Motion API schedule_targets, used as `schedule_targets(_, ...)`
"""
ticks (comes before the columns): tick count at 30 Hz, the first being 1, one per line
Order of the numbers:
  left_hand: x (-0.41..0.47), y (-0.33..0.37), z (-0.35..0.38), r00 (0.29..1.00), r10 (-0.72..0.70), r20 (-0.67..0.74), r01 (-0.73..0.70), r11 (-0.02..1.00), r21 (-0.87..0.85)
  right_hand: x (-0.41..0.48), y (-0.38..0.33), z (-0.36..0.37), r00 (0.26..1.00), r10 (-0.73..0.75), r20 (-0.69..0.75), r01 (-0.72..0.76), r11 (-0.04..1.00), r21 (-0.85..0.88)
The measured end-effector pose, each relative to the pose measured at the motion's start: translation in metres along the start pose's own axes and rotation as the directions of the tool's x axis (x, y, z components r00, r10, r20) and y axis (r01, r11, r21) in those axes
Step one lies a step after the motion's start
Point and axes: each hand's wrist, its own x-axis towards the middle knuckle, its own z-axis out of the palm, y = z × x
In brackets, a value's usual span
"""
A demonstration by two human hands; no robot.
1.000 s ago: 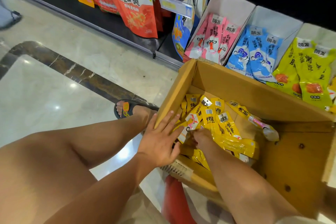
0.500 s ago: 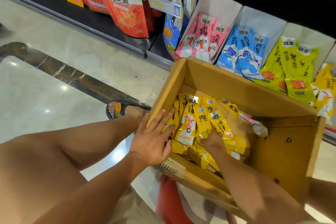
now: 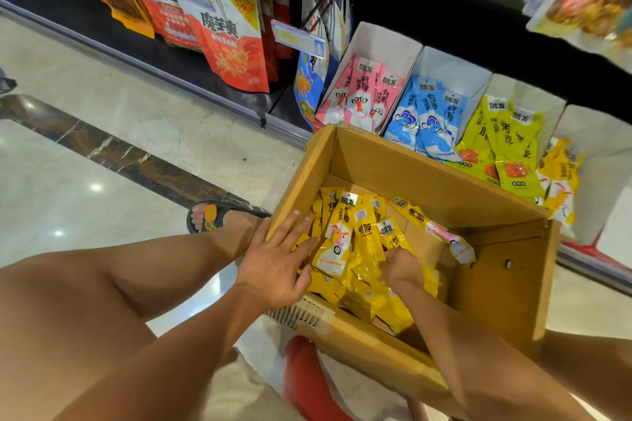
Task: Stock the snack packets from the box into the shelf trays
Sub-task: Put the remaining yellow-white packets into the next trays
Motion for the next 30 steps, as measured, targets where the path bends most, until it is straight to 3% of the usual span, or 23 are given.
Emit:
schedule_targets(5, -0.001, 0.0, -0.004, 1.0, 0.015, 0.026, -0.015, 1.0, -0.012, -0.022, -0.006, -0.029, 1.0, 0.025, 0.007, -0.026, 0.977, 0.212)
schedule_targets(9, 0.002, 0.006, -0.019, 0.982, -0.007, 0.19, 0.01, 1.0, -0.011, -0.048, -0.019, -0.059, 0.999, -0.03, 0.029, 0.018, 0.93, 0.368)
schedule_targets(10, 0.007, 0.009, -0.024, 0.972, -0.033, 0.233, 0.043, 0.998, -0.04, -0.056, -0.025, -0.064, 0.998, -0.023, 0.061, -0.006, 0.896, 0.444)
schedule_targets(12, 0.016, 0.02, -0.037, 0.955, -0.106, 0.277, 0.155, 0.975, -0.16, -0.072, -0.035, -0.075, 0.999, -0.054, -0.008, 0.05, 0.84, 0.541)
schedule_targets(15, 0.029, 0.038, -0.059, 0.961, -0.185, 0.205, 0.255, 0.882, -0.397, -0.091, -0.046, -0.089, 0.988, -0.145, -0.054, 0.149, 0.804, 0.576)
schedule_targets(17, 0.039, 0.048, -0.066, 0.967, -0.181, 0.179, 0.253, 0.758, -0.601, -0.101, -0.052, -0.095, 0.977, -0.198, -0.082, 0.209, 0.798, 0.565)
schedule_targets(18, 0.044, 0.052, -0.068, 0.955, -0.173, 0.242, 0.297, 0.607, -0.737, -0.105, -0.056, -0.096, 0.969, -0.226, -0.104, 0.244, 0.785, 0.569)
schedule_targets(19, 0.049, 0.056, -0.072, 0.932, -0.163, 0.324, 0.362, 0.388, -0.848, -0.111, -0.061, -0.096, 0.957, -0.259, -0.128, 0.285, 0.777, 0.562)
schedule_targets(21, 0.058, 0.062, -0.079, 0.883, -0.118, 0.454, 0.457, -0.007, -0.889, -0.121, -0.072, -0.093, 0.93, -0.324, -0.172, 0.363, 0.739, 0.567)
schedule_targets(22, 0.06, 0.064, -0.084, 0.875, -0.095, 0.475, 0.463, -0.124, -0.878, -0.127, -0.078, -0.091, 0.915, -0.353, -0.198, 0.401, 0.725, 0.56)
schedule_targets(25, 0.055, 0.062, -0.097, 0.902, -0.064, 0.428, 0.398, -0.266, -0.878, -0.139, -0.089, -0.085, 0.869, -0.435, -0.237, 0.494, 0.73, 0.473)
schedule_targets(30, 0.061, 0.047, -0.089, 0.918, -0.197, 0.344, 0.296, -0.236, -0.926, -0.151, -0.097, -0.075, 0.754, -0.612, -0.241, 0.655, 0.665, 0.359)
